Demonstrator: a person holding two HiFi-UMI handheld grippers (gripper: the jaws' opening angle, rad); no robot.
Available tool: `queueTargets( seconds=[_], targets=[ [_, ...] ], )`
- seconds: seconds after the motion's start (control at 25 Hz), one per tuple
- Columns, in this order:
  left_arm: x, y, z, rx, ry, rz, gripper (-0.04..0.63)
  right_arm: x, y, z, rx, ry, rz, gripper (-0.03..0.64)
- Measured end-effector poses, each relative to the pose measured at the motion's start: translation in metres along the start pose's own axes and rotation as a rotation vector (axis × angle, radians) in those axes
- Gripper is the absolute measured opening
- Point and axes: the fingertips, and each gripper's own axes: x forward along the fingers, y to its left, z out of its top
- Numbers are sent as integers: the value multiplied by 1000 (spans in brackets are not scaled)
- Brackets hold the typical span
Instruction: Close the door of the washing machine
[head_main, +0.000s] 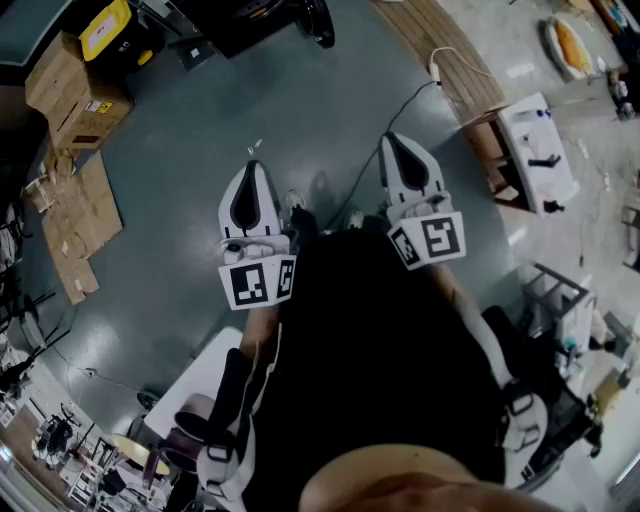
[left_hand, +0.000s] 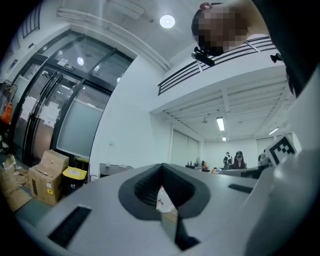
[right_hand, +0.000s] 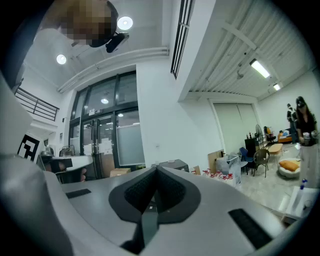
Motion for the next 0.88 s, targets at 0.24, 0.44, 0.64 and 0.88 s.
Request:
queueTargets(
  seconds=[0.24,0.44,0.64,0.88],
  targets=[
    [4,7,-1,-3,-1,-2,5,8,4,-3,-7,7,6,5],
    [5,14,0,-16,0,-7,5,12,11,0,-10,4,7,5],
    [12,31,4,-16,-6,-22,5,26,19,7,16,-56,-9,12],
    [16,57,1,-27,11,-42,5,51,40,-12,6,0,-4,152]
  ],
)
